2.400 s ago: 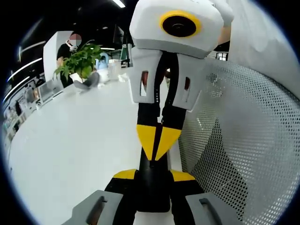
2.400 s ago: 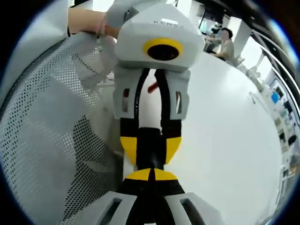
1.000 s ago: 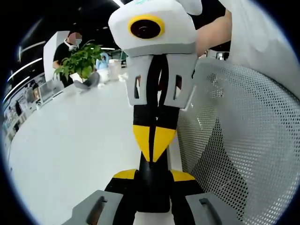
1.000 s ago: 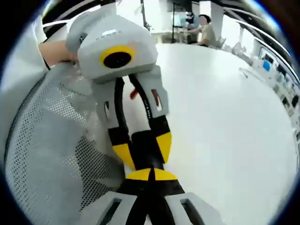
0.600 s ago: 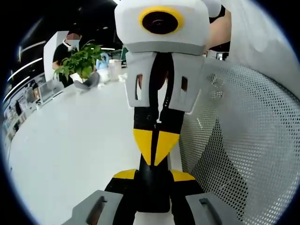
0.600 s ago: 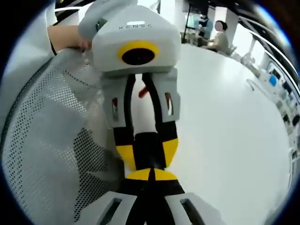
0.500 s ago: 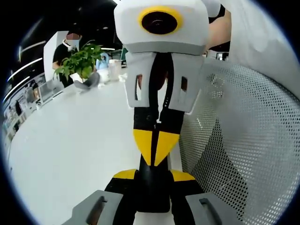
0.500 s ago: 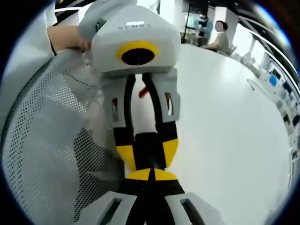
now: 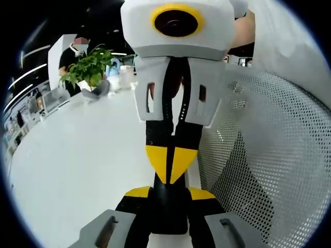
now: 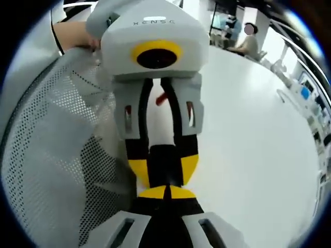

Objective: Press the specified remote control buttons in sequence, fully releasing each button before pressing the next.

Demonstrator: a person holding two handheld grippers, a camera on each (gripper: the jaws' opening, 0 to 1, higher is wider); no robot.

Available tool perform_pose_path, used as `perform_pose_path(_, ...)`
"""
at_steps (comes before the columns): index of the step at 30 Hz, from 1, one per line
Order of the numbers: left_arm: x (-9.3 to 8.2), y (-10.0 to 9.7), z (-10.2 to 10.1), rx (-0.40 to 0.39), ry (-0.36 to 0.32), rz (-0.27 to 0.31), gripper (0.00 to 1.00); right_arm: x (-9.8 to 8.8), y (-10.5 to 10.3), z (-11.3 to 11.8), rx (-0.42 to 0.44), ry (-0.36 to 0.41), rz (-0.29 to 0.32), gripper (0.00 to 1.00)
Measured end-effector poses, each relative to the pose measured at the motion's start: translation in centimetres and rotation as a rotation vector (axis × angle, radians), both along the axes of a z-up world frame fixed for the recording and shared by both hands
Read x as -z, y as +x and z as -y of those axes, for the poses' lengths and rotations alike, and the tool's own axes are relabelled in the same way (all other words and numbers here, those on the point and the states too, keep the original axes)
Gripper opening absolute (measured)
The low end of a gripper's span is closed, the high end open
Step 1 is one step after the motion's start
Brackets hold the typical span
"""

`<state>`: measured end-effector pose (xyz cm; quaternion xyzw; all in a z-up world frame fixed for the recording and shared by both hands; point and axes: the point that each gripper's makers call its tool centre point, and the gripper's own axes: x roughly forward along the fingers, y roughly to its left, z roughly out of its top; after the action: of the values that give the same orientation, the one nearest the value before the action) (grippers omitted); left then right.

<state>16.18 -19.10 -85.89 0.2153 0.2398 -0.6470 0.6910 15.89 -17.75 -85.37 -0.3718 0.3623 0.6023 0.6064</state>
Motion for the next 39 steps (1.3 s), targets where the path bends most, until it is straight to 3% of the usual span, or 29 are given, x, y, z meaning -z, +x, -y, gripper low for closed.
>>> perform_pose_path(14, 0.0, 0.0, 0.0, -0.003, 0.003, -0.002, 0.25, 0.0, 0.1, 0.1, -0.011, 0.018, 0.041, 0.00)
perform_pose_path(22, 0.0, 0.0, 0.0, -0.004, 0.005, -0.003, 0.25, -0.2, 0.1, 0.2, 0.049, 0.115, 0.009, 0.00)
perform_pose_path(27, 0.0, 0.0, 0.0, -0.005, 0.005, -0.003, 0.25, -0.4, 0.3, 0.5, 0.060, 0.143, 0.047, 0.00)
perform_pose_path(30, 0.0, 0.0, 0.0, -0.004, 0.005, -0.003, 0.25, -1.0, 0.5, 0.8, 0.134, 0.200, -0.001, 0.08)
perform_pose_path(34, 0.0, 0.0, 0.0, -0.004, 0.005, -0.003, 0.25, -1.6, 1.1, 1.7, 0.129, 0.218, 0.027, 0.09)
perform_pose_path(37, 0.0, 0.0, 0.0, -0.004, 0.004, -0.003, 0.25, -2.0, 1.6, 2.3, 0.145, 0.223, 0.041, 0.21)
perform_pose_path(39, 0.0, 0.0, 0.0, -0.005, 0.004, -0.003, 0.25, -2.1, 1.8, 2.6, 0.144, 0.224, 0.043, 0.22)
